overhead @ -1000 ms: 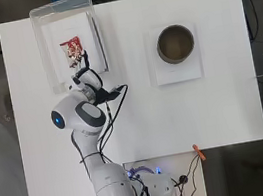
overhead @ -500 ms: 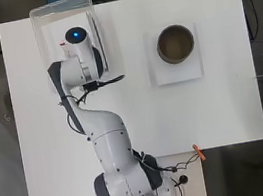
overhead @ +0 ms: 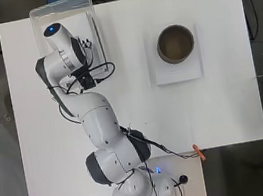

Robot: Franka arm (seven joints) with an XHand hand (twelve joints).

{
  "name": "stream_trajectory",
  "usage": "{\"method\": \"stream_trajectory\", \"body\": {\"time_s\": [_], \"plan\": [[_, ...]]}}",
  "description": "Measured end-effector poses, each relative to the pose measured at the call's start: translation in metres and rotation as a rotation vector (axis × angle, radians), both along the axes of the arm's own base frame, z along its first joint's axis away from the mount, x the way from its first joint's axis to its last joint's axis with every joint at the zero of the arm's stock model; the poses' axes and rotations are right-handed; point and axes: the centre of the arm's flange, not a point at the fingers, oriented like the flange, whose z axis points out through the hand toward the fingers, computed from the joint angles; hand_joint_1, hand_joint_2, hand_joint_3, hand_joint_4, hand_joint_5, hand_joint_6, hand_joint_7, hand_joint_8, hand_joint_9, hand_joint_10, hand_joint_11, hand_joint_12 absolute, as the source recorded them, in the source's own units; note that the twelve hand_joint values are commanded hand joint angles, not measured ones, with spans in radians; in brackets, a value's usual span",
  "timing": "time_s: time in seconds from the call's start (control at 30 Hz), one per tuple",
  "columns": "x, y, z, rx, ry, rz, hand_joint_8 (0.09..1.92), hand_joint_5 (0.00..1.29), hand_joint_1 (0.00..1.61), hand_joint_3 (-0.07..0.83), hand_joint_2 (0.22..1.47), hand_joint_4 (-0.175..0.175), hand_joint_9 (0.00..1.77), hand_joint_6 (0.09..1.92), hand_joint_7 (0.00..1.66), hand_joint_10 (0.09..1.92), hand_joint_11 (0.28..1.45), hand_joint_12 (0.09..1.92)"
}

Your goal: Teleoperate dual arm-hand system to remove items from a box

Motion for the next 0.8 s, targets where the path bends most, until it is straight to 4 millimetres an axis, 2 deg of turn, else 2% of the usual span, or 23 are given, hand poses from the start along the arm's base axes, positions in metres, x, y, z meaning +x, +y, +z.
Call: {"method": "stream_trajectory", "body": {"time_s": [0.1, 0.27, 0.4, 0.5, 0.6, 0.8], "plan": [[-0.009, 0.000, -0.011, 0.001, 0.033, 0.001, 0.09, 0.27, 0.03, -0.003, 0.94, 0.040, 0.36, 0.09, 0.33, 0.09, 0.40, 0.09], [-0.004, 0.003, -0.003, -0.017, 0.057, 0.002, 0.09, 0.22, 0.00, -0.005, 0.93, 0.038, 0.27, 0.09, 0.23, 0.09, 0.39, 0.09], [-0.009, 0.004, -0.007, -0.111, 0.017, -0.046, 0.09, 0.10, 0.00, -0.018, 0.88, 0.027, 0.26, 0.09, 0.17, 0.09, 0.40, 0.09], [-0.007, 0.003, -0.005, -0.170, -0.009, -0.108, 0.09, 0.05, 0.00, -0.017, 0.86, 0.061, 0.24, 0.09, 0.12, 0.09, 0.40, 0.09], [0.002, 0.004, 0.006, -0.173, -0.029, -0.112, 0.09, 0.05, 0.00, -0.014, 0.85, 0.092, 0.22, 0.09, 0.09, 0.09, 0.40, 0.09], [0.010, 0.027, -0.021, -0.204, 0.038, -0.105, 0.09, 0.03, 0.00, -0.005, 0.85, 0.108, 0.18, 0.09, 0.05, 0.09, 0.39, 0.09]]}}
